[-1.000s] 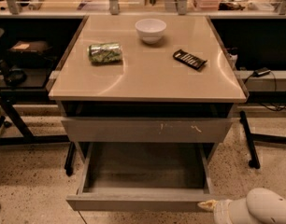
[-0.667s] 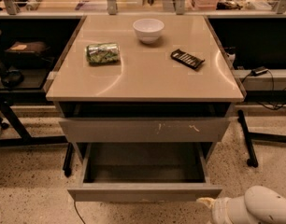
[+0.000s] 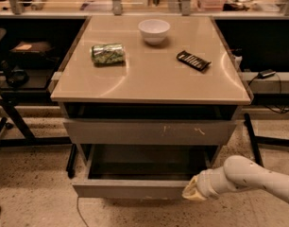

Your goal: Close middle drawer

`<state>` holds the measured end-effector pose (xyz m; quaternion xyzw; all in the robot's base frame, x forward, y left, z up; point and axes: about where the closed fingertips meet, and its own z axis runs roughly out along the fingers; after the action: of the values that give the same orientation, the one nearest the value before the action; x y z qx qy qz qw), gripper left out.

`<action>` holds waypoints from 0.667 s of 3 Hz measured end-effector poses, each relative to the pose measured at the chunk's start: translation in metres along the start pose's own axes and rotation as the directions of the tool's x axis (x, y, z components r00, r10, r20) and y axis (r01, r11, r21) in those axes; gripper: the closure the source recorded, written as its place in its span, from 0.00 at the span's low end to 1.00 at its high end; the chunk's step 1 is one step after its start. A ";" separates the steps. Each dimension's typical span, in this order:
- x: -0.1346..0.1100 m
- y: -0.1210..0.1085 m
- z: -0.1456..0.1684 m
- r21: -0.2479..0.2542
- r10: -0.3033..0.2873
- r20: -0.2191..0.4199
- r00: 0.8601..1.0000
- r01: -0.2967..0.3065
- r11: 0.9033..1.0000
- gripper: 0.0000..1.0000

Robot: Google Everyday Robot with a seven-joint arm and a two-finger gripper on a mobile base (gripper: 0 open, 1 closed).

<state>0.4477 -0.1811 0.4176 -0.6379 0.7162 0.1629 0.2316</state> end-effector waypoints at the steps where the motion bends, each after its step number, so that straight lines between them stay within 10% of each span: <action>1: -0.001 0.000 -0.002 0.000 0.000 0.000 1.000 0.000 1.000 0.99; 2: -0.001 0.000 -0.002 0.000 0.000 0.000 1.000 0.000 1.000 0.00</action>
Offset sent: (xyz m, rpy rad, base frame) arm 0.0001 0.0000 0.0026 -0.0001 -0.0001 -0.0001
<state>0.4477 -0.1811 0.4201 -0.6379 0.7162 0.1629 0.2316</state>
